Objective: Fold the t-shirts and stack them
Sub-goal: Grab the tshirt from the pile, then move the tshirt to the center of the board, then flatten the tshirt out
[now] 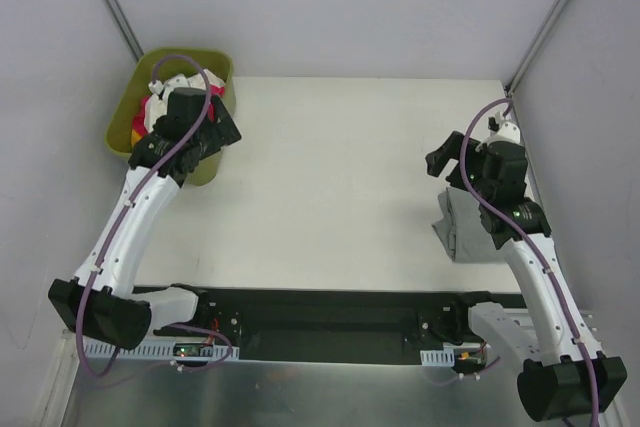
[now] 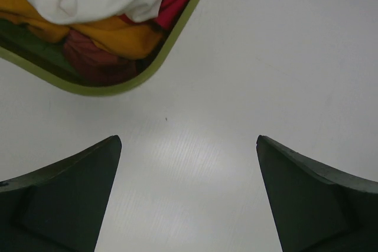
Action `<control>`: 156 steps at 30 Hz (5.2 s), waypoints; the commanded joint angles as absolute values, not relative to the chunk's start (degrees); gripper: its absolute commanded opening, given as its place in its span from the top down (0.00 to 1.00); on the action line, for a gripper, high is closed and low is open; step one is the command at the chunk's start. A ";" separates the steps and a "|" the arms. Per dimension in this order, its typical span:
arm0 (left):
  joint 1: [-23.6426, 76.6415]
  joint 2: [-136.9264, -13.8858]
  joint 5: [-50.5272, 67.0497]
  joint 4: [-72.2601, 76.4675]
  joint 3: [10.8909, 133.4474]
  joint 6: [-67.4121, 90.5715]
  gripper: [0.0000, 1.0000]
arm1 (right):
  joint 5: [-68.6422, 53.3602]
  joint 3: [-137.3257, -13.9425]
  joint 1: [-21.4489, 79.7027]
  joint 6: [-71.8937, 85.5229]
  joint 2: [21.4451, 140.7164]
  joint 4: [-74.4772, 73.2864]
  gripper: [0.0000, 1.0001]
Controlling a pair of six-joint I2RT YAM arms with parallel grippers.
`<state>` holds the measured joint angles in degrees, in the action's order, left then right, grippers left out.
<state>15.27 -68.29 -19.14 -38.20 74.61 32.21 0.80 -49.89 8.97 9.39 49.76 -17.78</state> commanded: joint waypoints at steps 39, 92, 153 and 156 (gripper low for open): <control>-9.49 -122.78 2.63 -35.68 121.03 20.39 0.45 | 1.65 -53.44 9.14 5.27 53.35 -23.38 0.03; 32.68 -91.30 29.10 -14.07 137.02 9.68 1.00 | 4.30 -47.82 9.49 3.96 42.55 -23.02 0.03; 26.10 -92.90 -4.57 -19.60 69.61 34.01 1.00 | -0.35 -61.96 18.11 14.50 86.21 -38.93 0.37; 25.84 -92.73 -4.48 -19.51 69.43 33.93 1.00 | -0.79 -62.84 18.02 14.76 88.32 -38.94 0.42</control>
<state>26.17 -94.59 -4.97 -19.92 70.32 33.36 -1.83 -59.57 17.85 13.54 86.52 -37.54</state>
